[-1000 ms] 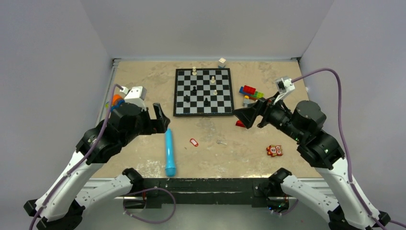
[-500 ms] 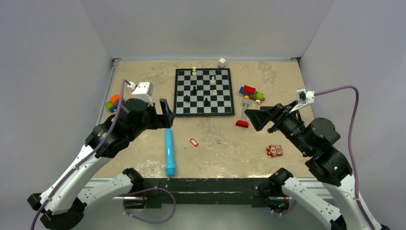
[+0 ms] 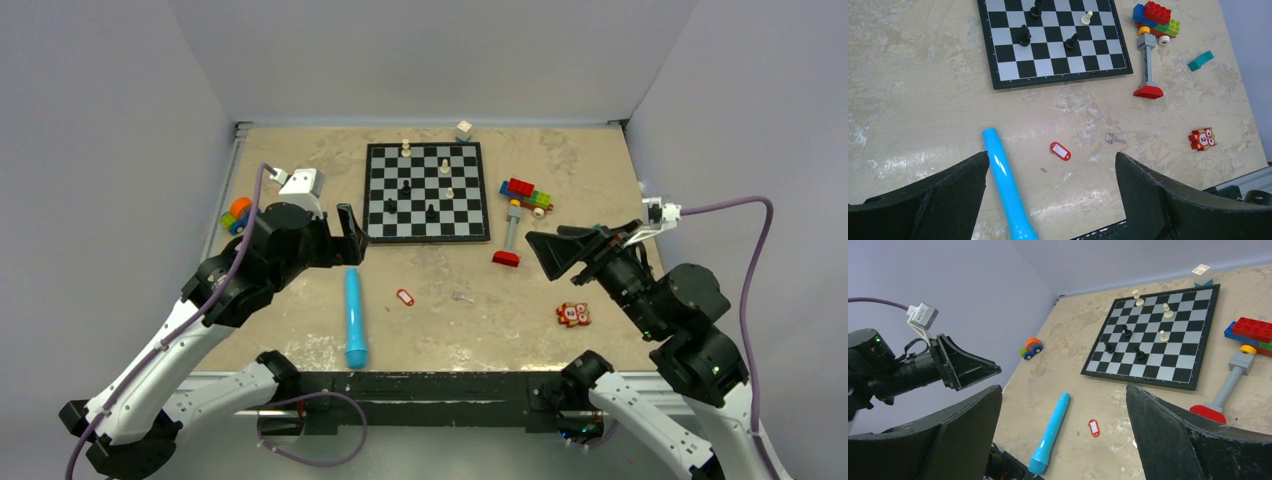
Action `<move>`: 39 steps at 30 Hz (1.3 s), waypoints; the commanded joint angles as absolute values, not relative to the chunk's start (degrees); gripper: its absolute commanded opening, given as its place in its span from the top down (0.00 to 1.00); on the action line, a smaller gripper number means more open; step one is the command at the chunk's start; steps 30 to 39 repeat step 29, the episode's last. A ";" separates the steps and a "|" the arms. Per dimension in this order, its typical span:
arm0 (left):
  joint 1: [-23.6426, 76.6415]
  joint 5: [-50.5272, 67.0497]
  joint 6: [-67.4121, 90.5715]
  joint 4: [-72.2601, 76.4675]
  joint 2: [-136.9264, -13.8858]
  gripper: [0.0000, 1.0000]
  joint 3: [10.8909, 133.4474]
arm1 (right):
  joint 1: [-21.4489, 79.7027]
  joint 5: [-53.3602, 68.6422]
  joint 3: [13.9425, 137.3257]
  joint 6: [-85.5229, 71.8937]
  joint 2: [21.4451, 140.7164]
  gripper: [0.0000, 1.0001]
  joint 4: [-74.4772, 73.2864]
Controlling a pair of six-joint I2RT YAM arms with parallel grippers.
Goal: Remove the keys from the keyring
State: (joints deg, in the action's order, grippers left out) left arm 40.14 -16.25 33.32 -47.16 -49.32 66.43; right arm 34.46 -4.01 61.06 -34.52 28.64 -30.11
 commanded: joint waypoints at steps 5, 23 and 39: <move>39.82 -16.90 32.14 -45.21 -47.95 0.00 67.58 | 34.58 -7.45 60.58 -36.53 27.63 0.02 -28.07; 39.87 -17.25 32.52 -44.78 -47.47 0.00 66.62 | 34.59 -11.06 61.53 -36.43 26.65 0.02 -29.70; 39.81 -17.31 32.26 -44.72 -47.64 0.00 66.75 | 34.56 -10.91 62.57 -35.85 27.24 0.02 -31.02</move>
